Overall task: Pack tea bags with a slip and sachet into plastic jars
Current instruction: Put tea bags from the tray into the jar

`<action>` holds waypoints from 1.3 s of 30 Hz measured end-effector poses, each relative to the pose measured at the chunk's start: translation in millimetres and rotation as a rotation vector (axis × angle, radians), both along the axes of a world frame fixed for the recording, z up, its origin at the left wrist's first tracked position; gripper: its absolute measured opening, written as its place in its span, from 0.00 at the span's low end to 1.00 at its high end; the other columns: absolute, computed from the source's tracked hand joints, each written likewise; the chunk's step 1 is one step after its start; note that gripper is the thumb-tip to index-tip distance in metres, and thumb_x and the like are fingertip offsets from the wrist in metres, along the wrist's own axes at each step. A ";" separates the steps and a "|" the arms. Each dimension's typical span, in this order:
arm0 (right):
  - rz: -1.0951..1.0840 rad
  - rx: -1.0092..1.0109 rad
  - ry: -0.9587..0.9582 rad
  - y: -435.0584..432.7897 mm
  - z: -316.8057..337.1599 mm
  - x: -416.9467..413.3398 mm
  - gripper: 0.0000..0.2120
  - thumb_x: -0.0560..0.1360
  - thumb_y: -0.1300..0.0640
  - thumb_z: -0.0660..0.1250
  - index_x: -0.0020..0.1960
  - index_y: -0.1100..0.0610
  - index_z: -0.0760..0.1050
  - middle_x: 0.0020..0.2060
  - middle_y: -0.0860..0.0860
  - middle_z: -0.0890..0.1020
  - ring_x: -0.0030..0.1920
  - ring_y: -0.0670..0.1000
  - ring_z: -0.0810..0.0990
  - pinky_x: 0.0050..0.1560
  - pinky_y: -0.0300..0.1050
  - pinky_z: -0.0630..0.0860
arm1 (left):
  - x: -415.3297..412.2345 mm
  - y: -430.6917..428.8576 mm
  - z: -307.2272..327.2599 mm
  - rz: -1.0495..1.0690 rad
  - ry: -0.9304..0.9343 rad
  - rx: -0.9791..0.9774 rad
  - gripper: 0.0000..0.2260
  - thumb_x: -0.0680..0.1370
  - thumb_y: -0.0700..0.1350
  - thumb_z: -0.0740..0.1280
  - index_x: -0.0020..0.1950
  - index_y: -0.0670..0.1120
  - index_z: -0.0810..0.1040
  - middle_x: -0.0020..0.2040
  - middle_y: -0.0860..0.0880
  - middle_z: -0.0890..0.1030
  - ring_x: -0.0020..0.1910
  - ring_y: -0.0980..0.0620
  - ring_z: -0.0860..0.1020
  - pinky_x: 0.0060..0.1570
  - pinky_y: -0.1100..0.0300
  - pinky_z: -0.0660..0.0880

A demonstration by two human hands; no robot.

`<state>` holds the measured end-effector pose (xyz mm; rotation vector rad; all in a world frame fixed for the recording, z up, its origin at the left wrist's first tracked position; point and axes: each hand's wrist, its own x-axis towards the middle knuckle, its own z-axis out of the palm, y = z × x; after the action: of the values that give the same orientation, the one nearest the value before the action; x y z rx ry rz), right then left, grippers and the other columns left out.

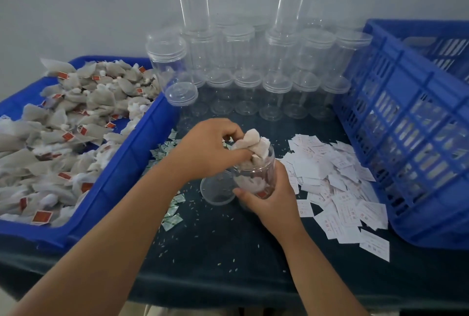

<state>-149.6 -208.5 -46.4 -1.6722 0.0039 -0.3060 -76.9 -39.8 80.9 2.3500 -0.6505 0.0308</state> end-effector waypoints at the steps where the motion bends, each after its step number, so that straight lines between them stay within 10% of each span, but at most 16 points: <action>1: 0.001 0.006 0.001 0.4 -0.5 0.6 0.36 0.67 0.45 0.86 0.69 0.43 0.73 0.63 0.43 0.85 0.63 0.48 0.85 0.58 0.43 0.84 | 0.4 1.6 0.9 0.001 0.010 -0.025 0.07 0.72 0.51 0.78 0.41 0.54 0.81 0.40 0.59 0.81 0.37 0.63 0.76 0.38 0.71 0.68; 8: 0.018 0.004 0.008 1.7 -1.8 -0.1 0.38 0.65 0.42 0.86 0.70 0.42 0.73 0.64 0.44 0.84 0.64 0.48 0.85 0.59 0.47 0.85 | 2.0 7.0 -0.2 0.044 0.068 -0.018 0.15 0.68 0.52 0.83 0.38 0.53 0.77 0.32 0.62 0.79 0.30 0.62 0.74 0.31 0.71 0.70; 16: 0.026 -0.005 -0.001 1.3 4.8 -4.0 0.35 0.66 0.45 0.86 0.68 0.37 0.73 0.62 0.41 0.85 0.61 0.45 0.86 0.58 0.40 0.83 | 3.2 7.6 8.7 0.132 0.171 -0.230 0.10 0.75 0.55 0.78 0.51 0.55 0.82 0.43 0.59 0.88 0.43 0.59 0.85 0.48 0.57 0.79; 21: 0.001 0.050 -0.007 0.6 6.9 -6.1 0.34 0.66 0.45 0.85 0.67 0.43 0.74 0.58 0.44 0.86 0.59 0.48 0.86 0.55 0.42 0.83 | -5.2 -2.1 9.5 -0.003 0.048 -0.012 0.07 0.76 0.58 0.76 0.50 0.59 0.86 0.47 0.64 0.85 0.39 0.74 0.78 0.39 0.78 0.69; 27: 0.051 0.016 -0.026 0.2 7.2 -7.7 0.36 0.67 0.47 0.86 0.69 0.38 0.72 0.61 0.45 0.85 0.61 0.50 0.86 0.60 0.47 0.84 | -12.8 -10.7 12.4 -0.174 0.185 0.382 0.20 0.86 0.57 0.59 0.40 0.50 0.80 0.36 0.59 0.81 0.35 0.63 0.76 0.42 0.55 0.72; 32: 0.050 -0.015 -0.008 -0.3 9.1 -9.1 0.36 0.63 0.41 0.85 0.66 0.29 0.71 0.60 0.36 0.83 0.60 0.44 0.86 0.57 0.38 0.83 | -9.1 32.8 47.8 0.044 -0.040 -0.010 0.09 0.84 0.56 0.66 0.52 0.57 0.86 0.44 0.61 0.86 0.34 0.65 0.81 0.36 0.72 0.73; 36: 0.074 -0.046 -0.006 -0.7 8.9 -9.8 0.34 0.63 0.40 0.85 0.61 0.25 0.71 0.58 0.36 0.84 0.57 0.44 0.86 0.54 0.37 0.83 | 23.3 109.2 78.4 0.325 -0.128 0.149 0.12 0.83 0.56 0.66 0.46 0.54 0.84 0.39 0.61 0.85 0.34 0.60 0.83 0.39 0.61 0.77; 39: 0.083 -0.066 -0.005 -0.2 9.2 -10.0 0.33 0.63 0.40 0.86 0.60 0.24 0.71 0.57 0.36 0.84 0.56 0.43 0.87 0.53 0.37 0.83 | 49.7 159.0 72.8 0.455 0.173 0.381 0.09 0.82 0.53 0.67 0.51 0.52 0.86 0.43 0.55 0.87 0.42 0.55 0.84 0.50 0.52 0.80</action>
<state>-159.6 -208.7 -37.2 -1.7321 -0.0807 -0.2500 -27.2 119.1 153.7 2.7839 -0.0261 -0.1004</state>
